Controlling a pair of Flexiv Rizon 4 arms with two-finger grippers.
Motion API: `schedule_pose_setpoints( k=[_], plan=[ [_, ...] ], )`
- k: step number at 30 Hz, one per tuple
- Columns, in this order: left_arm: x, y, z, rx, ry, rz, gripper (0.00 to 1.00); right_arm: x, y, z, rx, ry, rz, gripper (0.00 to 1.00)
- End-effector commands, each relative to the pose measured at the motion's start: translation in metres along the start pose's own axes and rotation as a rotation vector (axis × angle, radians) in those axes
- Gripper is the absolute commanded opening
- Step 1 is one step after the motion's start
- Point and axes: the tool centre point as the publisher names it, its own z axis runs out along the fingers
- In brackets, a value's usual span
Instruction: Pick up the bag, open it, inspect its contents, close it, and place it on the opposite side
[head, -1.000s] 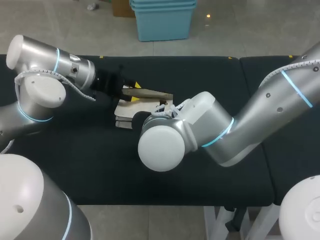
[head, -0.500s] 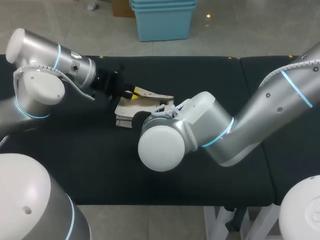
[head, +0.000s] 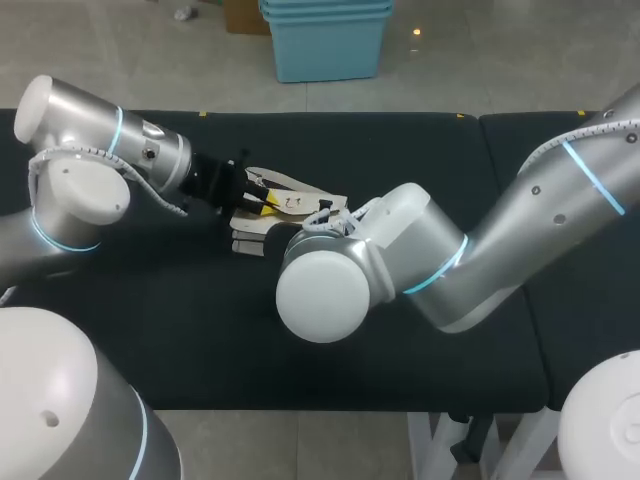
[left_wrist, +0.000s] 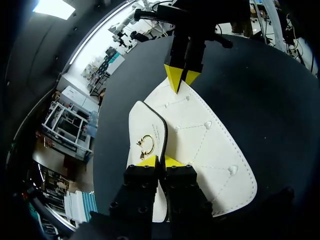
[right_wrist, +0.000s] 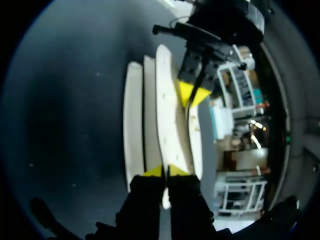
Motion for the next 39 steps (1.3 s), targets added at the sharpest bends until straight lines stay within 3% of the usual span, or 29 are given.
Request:
schedule_pose_setpoints(
  k=[1, 7, 15, 19, 20, 21, 27, 30, 34, 39],
  plan=[
    [0.001, 0.0, 0.007, 0.008, -0.009, 0.008, 0.0, 0.001, 0.001, 0.002, 0.0, -0.002, 0.001, 0.0],
    [0.001, -0.001, 0.01, -0.007, -0.006, 0.027, 0.0, 0.001, 0.001, 0.002, 0.0, -0.002, 0.001, 0.0],
    [0.007, 0.015, -0.001, -0.036, -0.024, 0.003, 0.0, 0.001, 0.001, 0.002, 0.0, -0.002, 0.001, 0.0],
    [0.005, 0.013, -0.005, -0.021, -0.056, 0.005, 0.0, 0.001, 0.001, 0.002, 0.0, -0.002, 0.001, 0.0],
    [0.005, 0.012, -0.005, -0.018, -0.062, 0.008, 0.21, 0.001, 0.001, 0.002, 0.0, -0.002, 0.001, 0.0],
    [0.003, 0.01, -0.006, -0.012, -0.073, 0.016, 0.35, 0.001, 0.001, 0.002, 0.0, -0.002, 0.001, 0.0],
    [-0.007, 0.001, -0.006, 0.001, -0.095, 0.051, 0.39, 0.001, 0.001, 0.002, 0.0, -0.002, 0.001, 0.0],
    [-0.013, -0.001, -0.006, 0.008, -0.1, 0.061, 0.32, 0.001, 0.001, 0.002, 0.0, -0.002, 0.001, 0.0],
    [-0.015, -0.002, -0.003, 0.009, -0.097, 0.067, 0.01, 0.001, 0.001, 0.002, 0.0, -0.002, 0.001, 0.0],
    [-0.011, -0.005, -0.003, 0.01, -0.079, 0.092, 0.0, 0.001, 0.001, 0.002, 0.0, -0.002, 0.001, 0.0]
  ],
)
